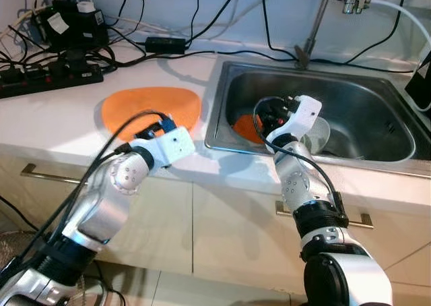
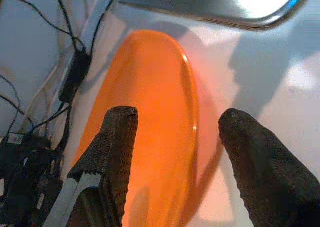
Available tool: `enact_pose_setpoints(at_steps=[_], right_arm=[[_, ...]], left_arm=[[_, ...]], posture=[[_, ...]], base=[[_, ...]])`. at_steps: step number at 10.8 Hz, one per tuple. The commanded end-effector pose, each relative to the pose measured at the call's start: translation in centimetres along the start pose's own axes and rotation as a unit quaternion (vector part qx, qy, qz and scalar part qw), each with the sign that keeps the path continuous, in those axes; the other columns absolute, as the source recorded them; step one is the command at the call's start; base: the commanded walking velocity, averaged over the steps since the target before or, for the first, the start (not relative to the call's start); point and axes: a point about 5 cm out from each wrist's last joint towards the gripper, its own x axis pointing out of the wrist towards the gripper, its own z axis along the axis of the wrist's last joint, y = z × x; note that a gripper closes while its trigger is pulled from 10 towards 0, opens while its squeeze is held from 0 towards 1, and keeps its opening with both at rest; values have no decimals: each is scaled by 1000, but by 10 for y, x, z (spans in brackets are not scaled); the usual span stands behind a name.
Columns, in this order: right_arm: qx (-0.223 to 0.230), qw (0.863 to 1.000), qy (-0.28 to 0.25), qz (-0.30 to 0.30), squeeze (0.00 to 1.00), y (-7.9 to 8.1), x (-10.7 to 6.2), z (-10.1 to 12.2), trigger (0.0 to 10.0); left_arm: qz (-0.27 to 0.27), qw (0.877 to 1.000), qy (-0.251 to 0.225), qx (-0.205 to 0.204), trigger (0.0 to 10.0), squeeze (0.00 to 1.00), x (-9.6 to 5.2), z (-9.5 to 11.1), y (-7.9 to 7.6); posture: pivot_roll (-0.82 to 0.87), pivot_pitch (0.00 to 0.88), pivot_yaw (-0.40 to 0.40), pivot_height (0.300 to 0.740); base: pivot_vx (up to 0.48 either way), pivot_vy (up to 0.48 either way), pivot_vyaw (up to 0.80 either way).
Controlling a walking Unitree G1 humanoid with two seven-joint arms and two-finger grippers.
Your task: Kitchen organization
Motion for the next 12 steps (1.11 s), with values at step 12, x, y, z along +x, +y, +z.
enact_pose_setpoints(at_steps=[12], right_arm=[[13,1000,4,-15,0,-5,-8,1,10000]], left_arm=[[-23,988,120,95,10000,0,23,-37,-7]], posture=[[230,4,-19,740]], base=[[0,0,0]])
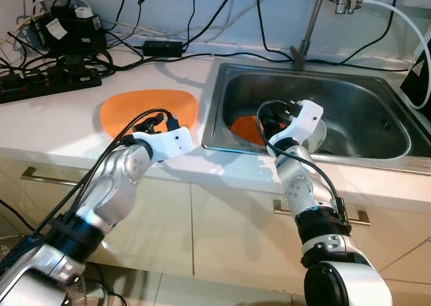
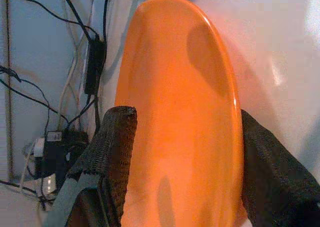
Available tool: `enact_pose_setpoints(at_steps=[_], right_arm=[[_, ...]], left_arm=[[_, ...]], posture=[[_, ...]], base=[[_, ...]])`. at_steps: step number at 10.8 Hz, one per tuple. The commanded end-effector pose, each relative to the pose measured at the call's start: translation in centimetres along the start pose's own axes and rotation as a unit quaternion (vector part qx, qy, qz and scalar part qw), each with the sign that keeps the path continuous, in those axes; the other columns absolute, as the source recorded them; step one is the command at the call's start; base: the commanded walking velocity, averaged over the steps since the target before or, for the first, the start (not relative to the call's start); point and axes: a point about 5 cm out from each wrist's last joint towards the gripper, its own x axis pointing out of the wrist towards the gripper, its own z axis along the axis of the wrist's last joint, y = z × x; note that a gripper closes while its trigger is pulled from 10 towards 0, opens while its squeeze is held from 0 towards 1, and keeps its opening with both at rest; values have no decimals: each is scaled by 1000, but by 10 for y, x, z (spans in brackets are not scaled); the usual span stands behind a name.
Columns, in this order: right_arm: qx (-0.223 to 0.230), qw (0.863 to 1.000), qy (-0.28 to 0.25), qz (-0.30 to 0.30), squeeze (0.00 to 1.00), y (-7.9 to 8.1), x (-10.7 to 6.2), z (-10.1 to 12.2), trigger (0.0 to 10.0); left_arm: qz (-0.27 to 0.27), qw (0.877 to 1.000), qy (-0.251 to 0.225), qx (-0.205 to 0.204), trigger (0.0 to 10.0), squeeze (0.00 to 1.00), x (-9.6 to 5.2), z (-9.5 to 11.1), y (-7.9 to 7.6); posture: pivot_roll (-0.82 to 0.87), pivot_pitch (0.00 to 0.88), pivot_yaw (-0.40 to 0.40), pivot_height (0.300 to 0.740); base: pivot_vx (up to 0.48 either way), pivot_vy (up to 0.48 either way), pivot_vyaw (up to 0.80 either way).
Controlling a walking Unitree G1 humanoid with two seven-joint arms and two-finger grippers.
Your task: Kitchen organization
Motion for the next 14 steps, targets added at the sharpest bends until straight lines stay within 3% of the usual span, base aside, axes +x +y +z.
enact_pose_setpoints(at_steps=[1,4,5,6,14], right_arm=[[2,1000,-4,-2,0,1,0,4,10000],[5,1000,-4,-4,0,2,0,3,10000],[6,1000,-3,-4,0,2,0,3,10000],[7,1000,-3,-4,0,3,0,3,10000],[7,1000,1,-8,0,1,0,3,10000]], left_arm=[[-49,997,60,17,10000,0,6,-25,-26],[-46,993,101,32,10000,0,12,-39,-30],[-45,993,102,27,7608,0,16,-40,-33],[-46,994,99,24,0,0,19,-39,-38],[-45,996,80,17,0,0,22,-34,-44]], posture=[[225,4,-18,740],[227,3,-17,740],[227,2,-17,740],[222,1,-16,740],[219,1,-18,740]], base=[[0,0,0],[0,0,0],[0,0,0],[0,0,0],[0,0,0]])
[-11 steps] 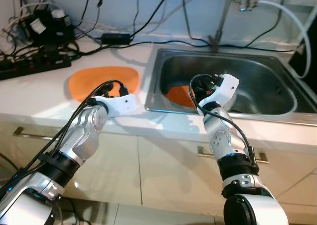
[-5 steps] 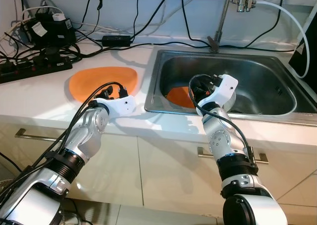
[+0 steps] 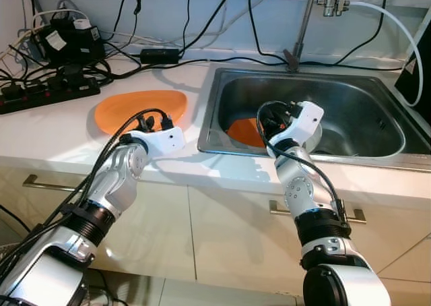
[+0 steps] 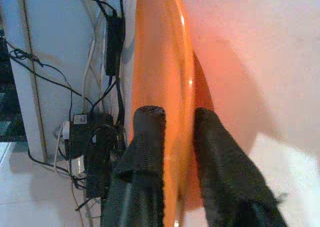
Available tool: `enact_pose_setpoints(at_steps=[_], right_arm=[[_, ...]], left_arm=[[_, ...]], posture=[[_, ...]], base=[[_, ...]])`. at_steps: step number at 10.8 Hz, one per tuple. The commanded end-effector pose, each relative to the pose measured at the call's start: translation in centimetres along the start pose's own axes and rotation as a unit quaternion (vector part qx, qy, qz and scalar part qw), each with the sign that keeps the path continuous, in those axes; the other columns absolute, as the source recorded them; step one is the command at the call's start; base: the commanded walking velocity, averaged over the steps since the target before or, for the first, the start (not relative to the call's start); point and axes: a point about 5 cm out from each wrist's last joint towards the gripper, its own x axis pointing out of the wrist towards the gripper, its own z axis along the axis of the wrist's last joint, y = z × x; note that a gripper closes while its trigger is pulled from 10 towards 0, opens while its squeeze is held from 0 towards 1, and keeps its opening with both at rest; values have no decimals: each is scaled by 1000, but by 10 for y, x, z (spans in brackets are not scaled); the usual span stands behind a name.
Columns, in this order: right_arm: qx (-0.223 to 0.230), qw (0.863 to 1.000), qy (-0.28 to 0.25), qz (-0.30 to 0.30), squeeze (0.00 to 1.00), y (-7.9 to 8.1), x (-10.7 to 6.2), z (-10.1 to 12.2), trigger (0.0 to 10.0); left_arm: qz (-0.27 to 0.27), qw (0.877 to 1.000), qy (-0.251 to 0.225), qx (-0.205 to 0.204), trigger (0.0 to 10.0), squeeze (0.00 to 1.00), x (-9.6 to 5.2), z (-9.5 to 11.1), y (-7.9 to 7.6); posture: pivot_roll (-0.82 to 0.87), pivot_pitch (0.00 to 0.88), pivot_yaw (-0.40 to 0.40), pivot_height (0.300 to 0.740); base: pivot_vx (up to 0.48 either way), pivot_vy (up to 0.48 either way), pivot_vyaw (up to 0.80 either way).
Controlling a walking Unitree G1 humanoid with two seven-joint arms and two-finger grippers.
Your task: Kitchen organization
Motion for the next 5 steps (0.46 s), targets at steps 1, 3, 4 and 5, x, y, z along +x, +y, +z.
enact_pose_setpoints(at_steps=[1,3,4,5], right_arm=[[2,1000,-4,-2,0,0,0,4,10000],[2,1000,-3,-3,0,-1,0,4,10000],[3,1000,-2,-2,0,0,1,3,10000],[3,1000,-1,-1,0,2,1,3,10000]], left_arm=[[-75,997,31,1,0,0,0,-14,-41],[-75,997,26,3,0,0,0,-13,-42],[-71,997,25,7,0,0,0,-13,-40],[-65,998,24,14,0,0,0,-13,-38]], posture=[[219,1,-18,740],[220,0,-17,740],[223,0,-19,740],[224,0,-20,740]], base=[[0,0,0],[0,0,0],[0,0,0],[0,0,0]])
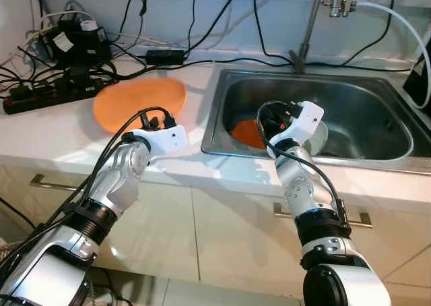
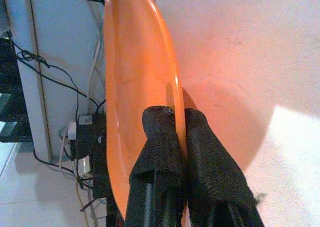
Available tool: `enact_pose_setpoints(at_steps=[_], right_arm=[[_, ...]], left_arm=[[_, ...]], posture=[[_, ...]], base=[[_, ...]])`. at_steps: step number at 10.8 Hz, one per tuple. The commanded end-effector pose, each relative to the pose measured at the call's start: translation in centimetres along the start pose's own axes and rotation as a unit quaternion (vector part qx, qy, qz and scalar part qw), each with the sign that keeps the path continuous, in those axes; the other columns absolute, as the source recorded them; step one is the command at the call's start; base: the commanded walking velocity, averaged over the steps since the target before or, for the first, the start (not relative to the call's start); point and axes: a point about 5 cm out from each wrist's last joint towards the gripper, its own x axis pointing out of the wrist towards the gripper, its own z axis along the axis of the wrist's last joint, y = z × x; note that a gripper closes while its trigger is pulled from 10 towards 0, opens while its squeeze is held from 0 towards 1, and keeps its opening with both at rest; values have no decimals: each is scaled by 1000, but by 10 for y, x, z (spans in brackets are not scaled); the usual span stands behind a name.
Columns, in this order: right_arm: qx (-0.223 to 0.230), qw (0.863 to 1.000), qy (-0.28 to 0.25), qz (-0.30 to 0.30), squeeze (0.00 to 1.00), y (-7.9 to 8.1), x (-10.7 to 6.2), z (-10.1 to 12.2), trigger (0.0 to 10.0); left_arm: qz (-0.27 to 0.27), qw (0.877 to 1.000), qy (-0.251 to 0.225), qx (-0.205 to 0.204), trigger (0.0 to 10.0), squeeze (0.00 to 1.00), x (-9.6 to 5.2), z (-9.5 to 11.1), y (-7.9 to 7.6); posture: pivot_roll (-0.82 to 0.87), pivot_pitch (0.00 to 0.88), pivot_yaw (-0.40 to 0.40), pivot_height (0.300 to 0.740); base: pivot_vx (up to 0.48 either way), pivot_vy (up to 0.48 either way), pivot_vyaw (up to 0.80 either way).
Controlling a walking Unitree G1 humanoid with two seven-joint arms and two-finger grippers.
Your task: Kitchen organization
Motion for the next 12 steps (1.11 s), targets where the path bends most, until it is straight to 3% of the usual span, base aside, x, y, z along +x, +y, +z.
enact_pose_setpoints(at_steps=[1,3,4,5,6,9,10,11,12], right_arm=[[4,1000,-1,1,0,2,1,3,10000],[5,1000,-2,0,0,2,1,3,10000],[6,1000,-2,1,0,3,2,3,10000],[9,1000,-7,5,0,4,3,6,10000],[11,1000,-13,9,0,6,6,12,10000],[24,999,-31,28,0,15,14,29,10000],[25,999,-33,35,863,17,16,32,10000],[44,997,-42,43,1000,21,18,39,10000],[70,995,-40,55,1000,26,21,44,10000]], left_arm=[[-67,997,38,11,0,0,-1,-18,-39],[-41,998,29,26,0,0,-1,-16,-33],[12,999,-1,45,431,0,0,-6,-20],[61,997,-26,50,10000,0,0,4,-9],[97,993,-53,42,10000,0,-2,18,-1],[134,982,-129,12,10000,0,-9,49,-4],[137,981,-137,12,10000,0,-10,53,-4],[138,979,-148,11,10000,0,-12,59,-6],[140,977,-163,9,10000,0,-13,65,-7]], posture=[[225,0,-20,740],[223,0,-20,740],[223,0,-19,740],[222,0,-19,740],[221,0,-20,740],[221,0,-24,740],[221,0,-24,740],[223,0,-25,740],[220,0,-25,740]], base=[[0,0,0],[0,0,0],[0,0,0],[0,0,0],[0,0,0],[0,0,0],[0,0,0],[0,0,0],[0,0,0]])
